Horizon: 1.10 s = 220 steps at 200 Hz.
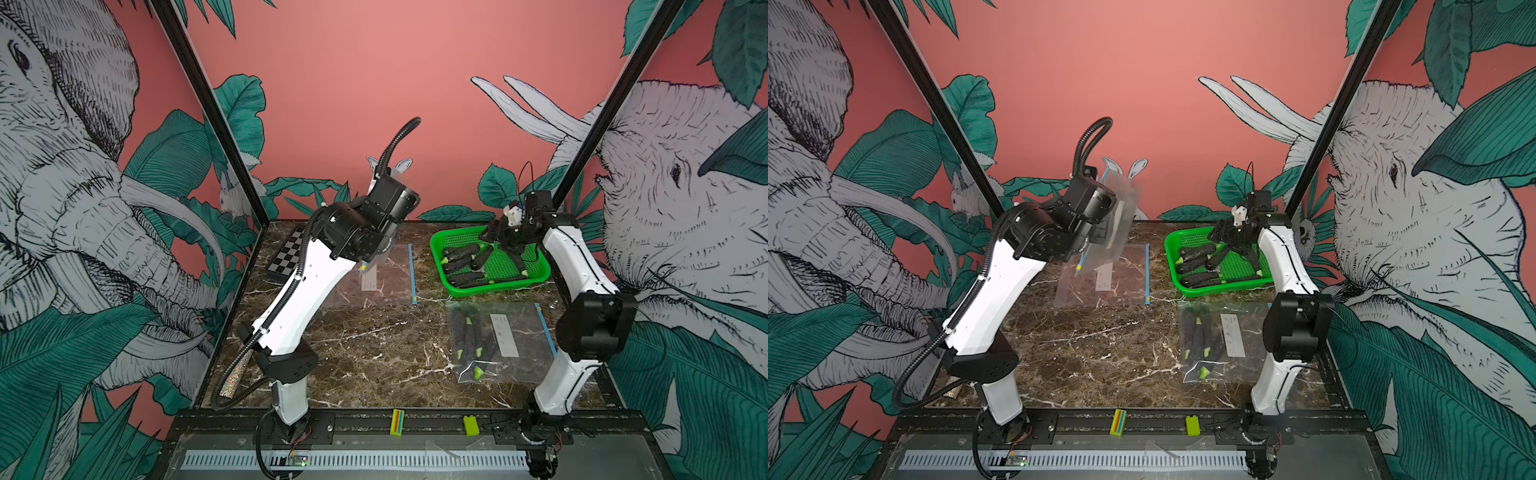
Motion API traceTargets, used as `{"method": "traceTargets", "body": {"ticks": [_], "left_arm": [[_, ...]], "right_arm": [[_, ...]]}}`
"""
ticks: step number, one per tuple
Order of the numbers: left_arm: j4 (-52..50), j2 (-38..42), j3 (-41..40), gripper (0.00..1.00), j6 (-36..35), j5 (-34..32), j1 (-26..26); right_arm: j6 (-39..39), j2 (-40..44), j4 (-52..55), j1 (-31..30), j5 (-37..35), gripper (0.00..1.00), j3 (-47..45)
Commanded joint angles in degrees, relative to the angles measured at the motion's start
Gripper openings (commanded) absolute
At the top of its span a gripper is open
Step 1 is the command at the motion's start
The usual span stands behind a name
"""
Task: Place the eggplant in a zip-top bag and seal the zipper
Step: Pick up the eggplant from the basket.
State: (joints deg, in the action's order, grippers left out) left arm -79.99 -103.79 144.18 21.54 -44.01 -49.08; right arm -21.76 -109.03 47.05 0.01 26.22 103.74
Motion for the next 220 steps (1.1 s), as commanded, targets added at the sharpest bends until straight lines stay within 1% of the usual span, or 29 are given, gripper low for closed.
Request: {"method": "traceTargets", "body": {"ticks": [1, 15, 30, 58, 81, 102, 127, 151, 171, 183, 220], "left_arm": [[-9.06, 1.97, 1.13, 0.0, -1.35, -6.56, -0.03], [-10.65, 1.34, 0.53, 0.0, -0.35, -5.36, 0.04], [-10.05, 0.96, -1.82, 0.0, 0.78, -1.87, 0.04], [-5.22, 1.0, -8.52, 0.0, 2.63, 5.15, -0.06], [0.68, 1.38, -14.86, 0.0, 4.03, 11.23, -0.23], [5.65, 1.59, -19.84, 0.0, 5.6, 16.67, -0.56], [10.99, 2.1, -25.31, 0.0, 7.53, 21.33, -0.58], [14.48, 2.05, -29.06, 0.0, 9.24, 24.1, -0.58], [17.82, 2.7, -31.77, 0.0, 9.96, 26.19, -0.58], [18.46, 2.66, -32.16, 0.0, 10.44, 26.56, -0.59], [18.71, 1.58, -31.65, 0.0, 10.04, 27.37, -0.58]], "right_arm": [[-2.06, -4.0, -2.72, 0.08, -1.08, 0.78, 3.53], [-3.05, -6.97, -3.18, 0.08, -1.09, 0.78, 4.71], [-3.6, -9.04, -4.12, 0.08, -2.39, 0.78, 4.89], [-3.47, -11.51, -4.43, 0.08, -5.92, 0.76, 4.79], [-2.96, -13.65, -3.9, 0.1, -7.15, 0.72, 5.5], [-2.7, -15.59, -3.51, 0.16, -8.28, 0.7, 6.22], [-2.68, -17.99, -3.1, 0.16, -8.73, 0.69, 7.5], [-2.92, -19.95, -2.75, 0.15, -9.45, 0.67, 8.9], [-3.45, -21.3, -2.79, 0.18, -9.78, 0.63, 9.49], [-3.68, -22.19, -3.12, 0.17, -9.52, 0.61, 9.46], [-4.74, -23.76, -5.12, 0.17, -8.93, 0.61, 8.49]]}}
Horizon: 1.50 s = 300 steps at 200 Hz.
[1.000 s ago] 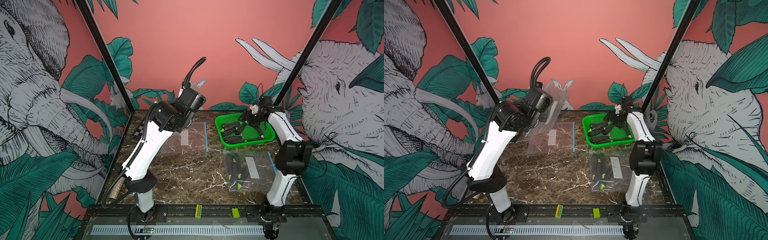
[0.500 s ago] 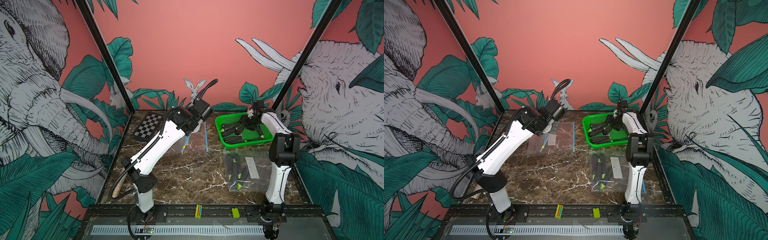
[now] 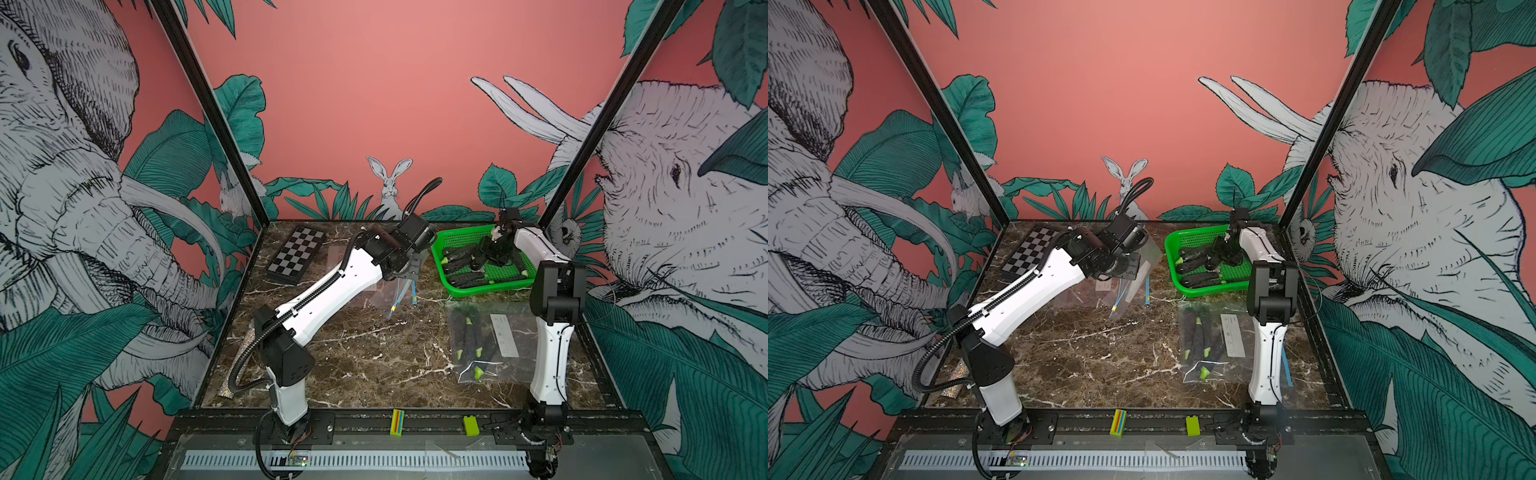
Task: Place the eggplant in a zip-top bag and seal the zipper
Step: Pick up the eggplant from the basket.
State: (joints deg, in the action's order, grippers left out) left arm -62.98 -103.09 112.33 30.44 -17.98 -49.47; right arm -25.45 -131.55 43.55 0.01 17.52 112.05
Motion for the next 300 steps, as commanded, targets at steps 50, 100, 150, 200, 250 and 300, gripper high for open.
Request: {"method": "traceTargets", "body": {"ticks": [50, 100, 150, 200, 250, 300], "left_arm": [[4.97, 0.47, -2.23, 0.0, 1.94, 4.14, -0.19], [7.1, 0.73, -4.39, 0.0, 2.61, 5.09, -0.19], [9.36, 1.7, -5.87, 0.0, 3.21, 6.9, -0.19], [13.42, 4.05, -9.24, 0.0, 4.93, 9.24, -0.19], [17.54, 6.18, -12.39, 0.0, 7.64, 11.57, -0.13], [20.62, 7.74, -14.96, 0.0, 7.79, 13.68, -0.14]], "right_arm": [[-1.62, -2.77, -2.51, 0.16, 0.85, 0.5, 0.35], [-1.35, -0.66, -5.36, 0.16, 0.31, 0.24, -3.28], [-1.01, 9.51, -11.17, 0.52, 1.82, 0.11, -9.26], [-0.43, 23.43, -14.19, 0.63, 3.53, 0.09, -16.33], [-1.9, 44.03, -19.47, -3.17, 9.38, 0.08, -28.32], [-5.92, 54.21, -28.14, -15.71, 8.23, 0.08, -34.27]]}}
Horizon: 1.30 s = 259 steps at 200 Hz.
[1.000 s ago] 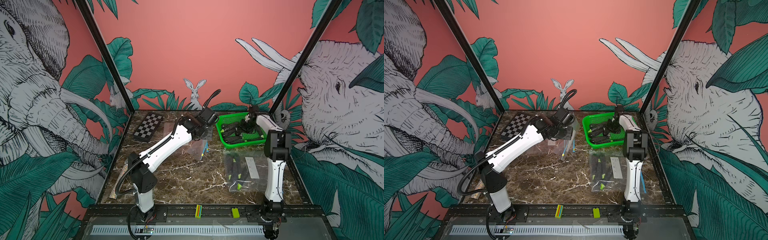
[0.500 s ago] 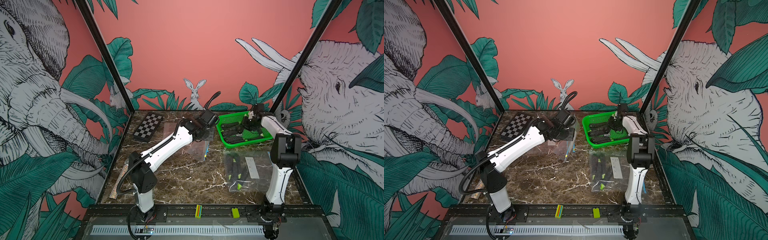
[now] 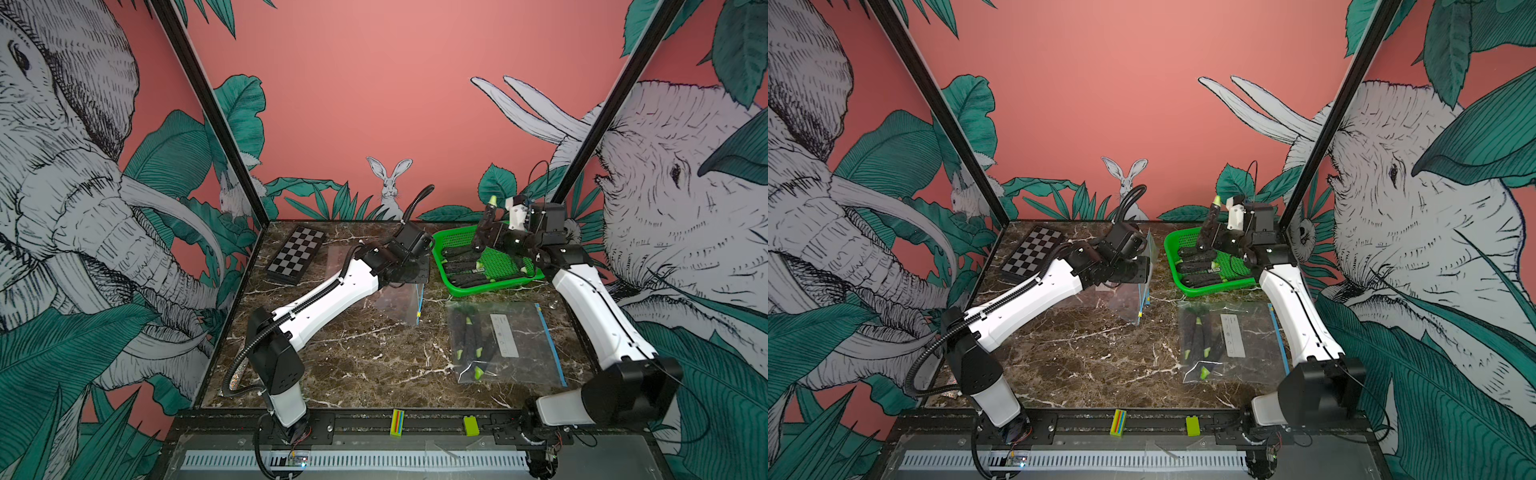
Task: Place the eggplant in a zip-top bag and seal the zipper
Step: Pick up the eggplant from the basket, then place the eggplant in the zipper food storage bag.
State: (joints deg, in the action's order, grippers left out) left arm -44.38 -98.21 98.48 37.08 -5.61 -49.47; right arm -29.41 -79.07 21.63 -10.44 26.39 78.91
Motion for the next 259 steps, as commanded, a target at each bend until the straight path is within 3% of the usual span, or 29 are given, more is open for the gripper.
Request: {"method": "traceTargets", "body": {"ticks": [1, 33, 88, 165, 259], "left_arm": [[2.06, 2.86, -1.1, 0.0, 1.15, 1.35, -0.16], [3.33, 4.1, -2.58, 0.0, 1.5, 1.97, -0.1], [3.51, 4.75, -2.68, 0.0, 1.65, 2.23, -0.1], [3.6, 4.73, -2.25, 0.0, 1.55, 2.36, -0.1], [3.6, 5.21, -2.07, 0.0, 1.85, 2.18, 0.68]], "right_arm": [[-1.97, 1.82, -6.32, -5.59, -0.86, 0.08, -1.09], [-1.72, 1.71, -9.5, -13.1, -5.18, 0.08, -1.31], [-1.35, 1.48, -14.19, -18.92, -9.13, 0.07, -5.21], [-3.37, 0.82, -20.67, -21.81, -12.59, 0.06, -10.79], [1.38, 5.89, -27.64, -26.47, -21.21, 0.05, -20.91]]}}
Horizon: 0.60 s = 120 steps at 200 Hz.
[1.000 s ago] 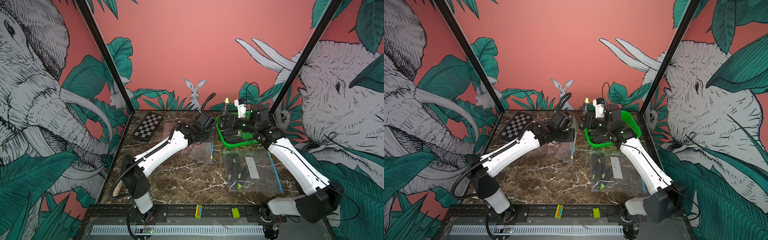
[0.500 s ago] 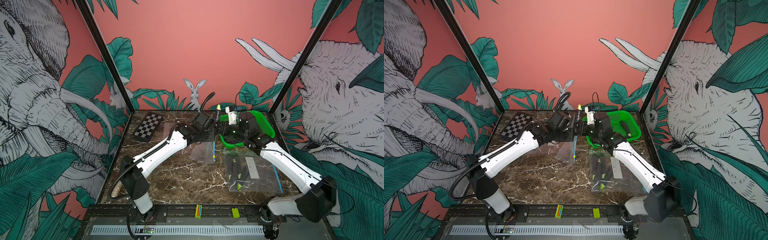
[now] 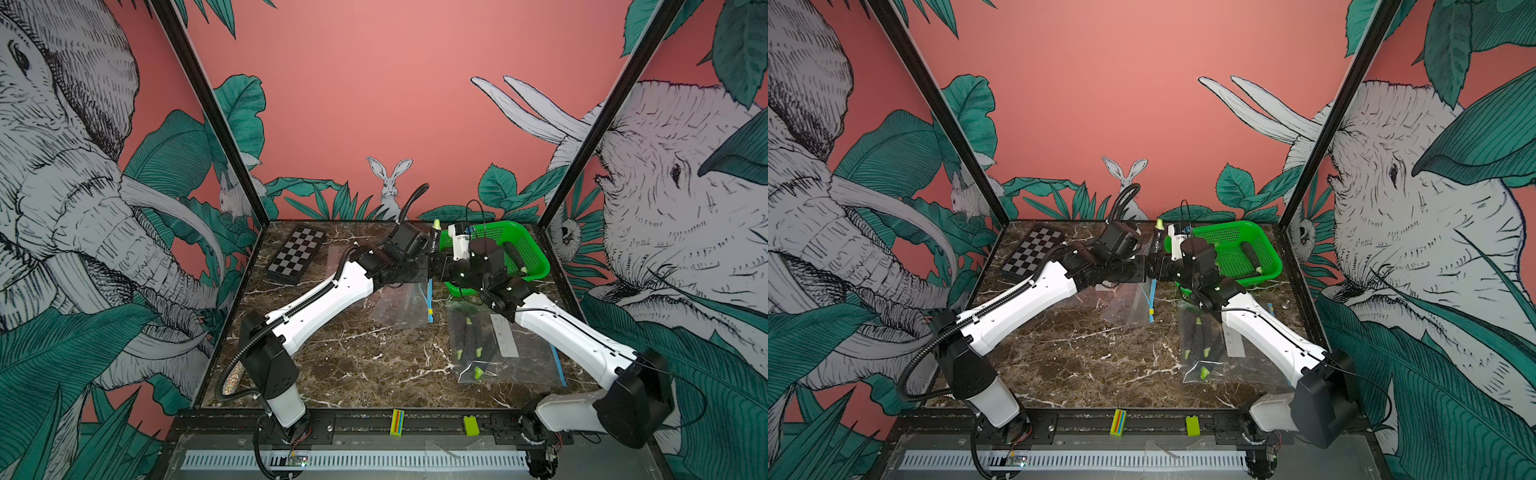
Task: Place the eggplant in a zip-top bag and seal the zipper
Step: Place the eggplant in the zipper food storage bag.
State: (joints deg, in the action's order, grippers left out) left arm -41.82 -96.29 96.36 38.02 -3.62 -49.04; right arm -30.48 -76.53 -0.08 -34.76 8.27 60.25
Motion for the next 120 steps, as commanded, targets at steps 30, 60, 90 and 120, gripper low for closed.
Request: {"method": "traceTargets", "body": {"ticks": [30, 60, 90, 120], "left_arm": [[1.2, 3.15, 0.24, 0.0, 0.98, -0.12, 0.42], [1.78, 3.09, -0.11, 0.0, 1.42, -0.38, 0.52], [2.86, 3.07, -0.6, 0.0, 1.99, -0.25, 0.61], [3.23, 3.34, -1.11, 0.0, 2.3, 0.01, 0.61]], "right_arm": [[2.81, 5.82, -8.23, -4.35, -4.61, 0.06, -4.66], [2.31, 7.05, -9.33, -6.21, -6.33, 0.08, -7.0], [1.39, 6.55, -13.1, -8.24, -8.98, 0.09, -9.07], [0.88, 4.98, -14.83, -8.82, -11.52, 0.09, -9.01]]}}
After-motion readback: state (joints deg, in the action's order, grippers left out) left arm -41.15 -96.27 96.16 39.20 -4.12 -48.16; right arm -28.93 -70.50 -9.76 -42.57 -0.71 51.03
